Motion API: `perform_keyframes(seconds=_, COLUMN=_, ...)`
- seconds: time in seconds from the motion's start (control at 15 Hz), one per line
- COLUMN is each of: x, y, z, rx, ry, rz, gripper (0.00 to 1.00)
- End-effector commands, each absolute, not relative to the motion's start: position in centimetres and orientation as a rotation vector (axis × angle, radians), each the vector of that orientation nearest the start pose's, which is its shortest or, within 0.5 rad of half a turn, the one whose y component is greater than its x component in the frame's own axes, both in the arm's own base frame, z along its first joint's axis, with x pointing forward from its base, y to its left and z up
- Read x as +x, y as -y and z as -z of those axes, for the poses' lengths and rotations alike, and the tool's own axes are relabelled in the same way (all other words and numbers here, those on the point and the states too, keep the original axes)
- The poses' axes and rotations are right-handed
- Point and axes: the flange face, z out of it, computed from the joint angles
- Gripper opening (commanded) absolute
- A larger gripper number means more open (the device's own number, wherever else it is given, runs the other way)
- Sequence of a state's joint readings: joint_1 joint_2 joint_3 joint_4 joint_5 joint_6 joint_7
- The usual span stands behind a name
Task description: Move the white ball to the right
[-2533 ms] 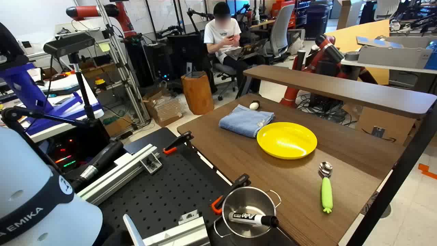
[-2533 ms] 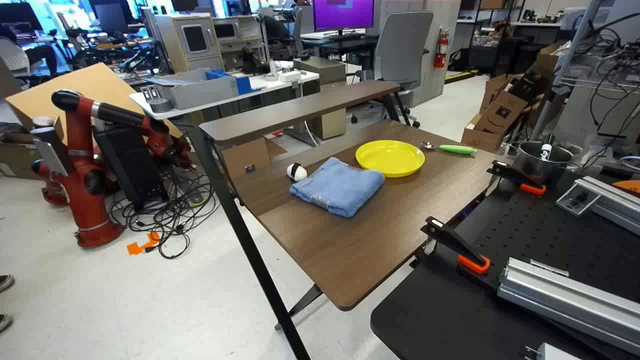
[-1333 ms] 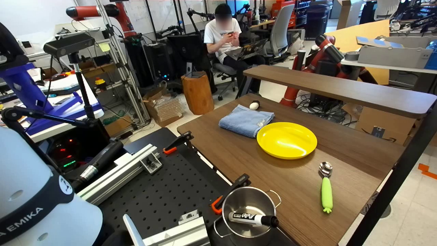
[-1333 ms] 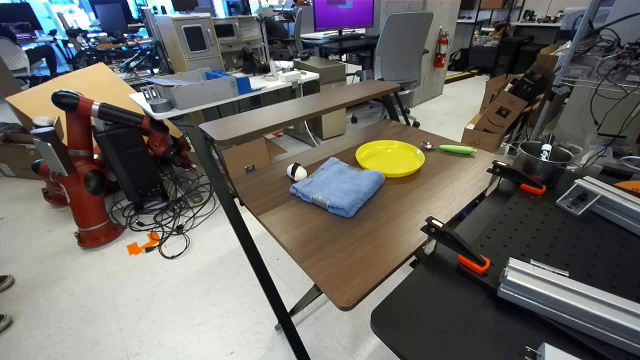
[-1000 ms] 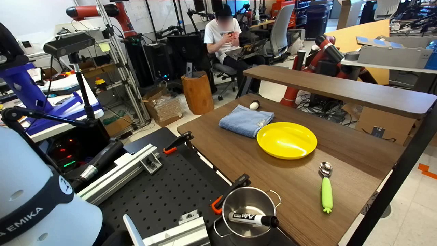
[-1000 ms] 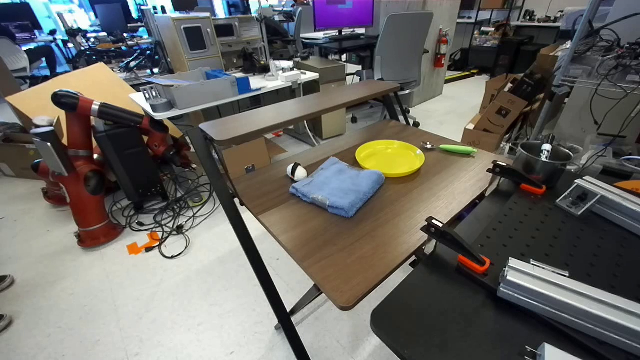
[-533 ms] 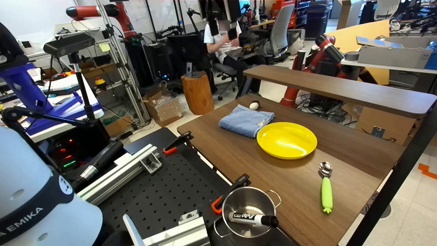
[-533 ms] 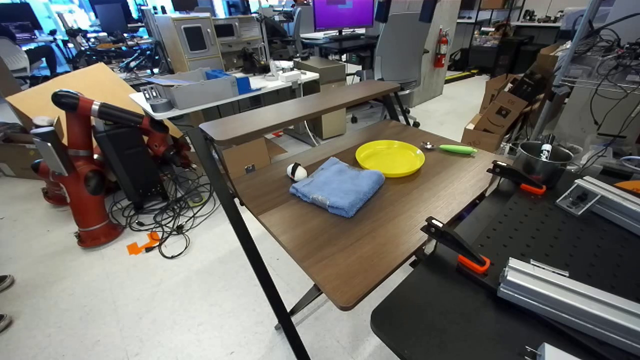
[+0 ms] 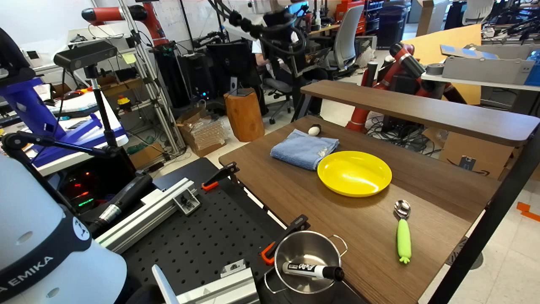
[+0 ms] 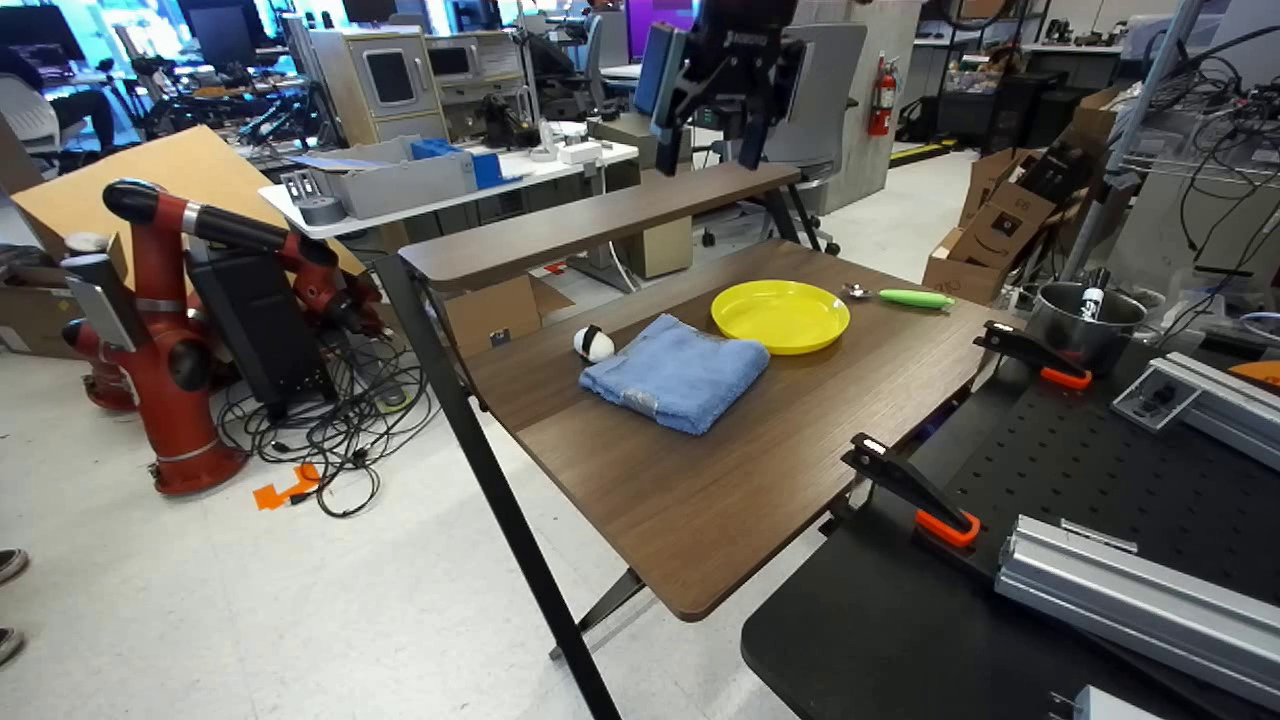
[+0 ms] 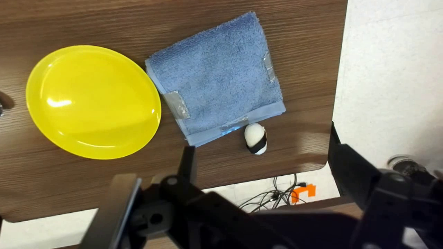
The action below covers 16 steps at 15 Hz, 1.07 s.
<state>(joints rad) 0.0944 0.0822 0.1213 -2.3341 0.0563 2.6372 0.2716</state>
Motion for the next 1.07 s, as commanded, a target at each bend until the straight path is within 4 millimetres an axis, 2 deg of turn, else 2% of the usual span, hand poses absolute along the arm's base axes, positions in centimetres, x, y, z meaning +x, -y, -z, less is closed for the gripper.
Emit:
perform_keyframes(seconds=0.0, x=55.2, y=-12.8, z=-29.4, rx=-3.011, ry=-0.164, rz=0.328, gripper=1.0)
perform_keyframes(seconds=0.47, x=61.0, y=-14.2, z=-25.3, rx=-3.028, ry=-0.147, rz=0.32, gripper=1.0)
perform_keyframes(seconds=1.0, x=65.0, y=-15.8, z=-20.7, rx=-3.066, ry=-0.126, rz=0.262, gripper=1.0)
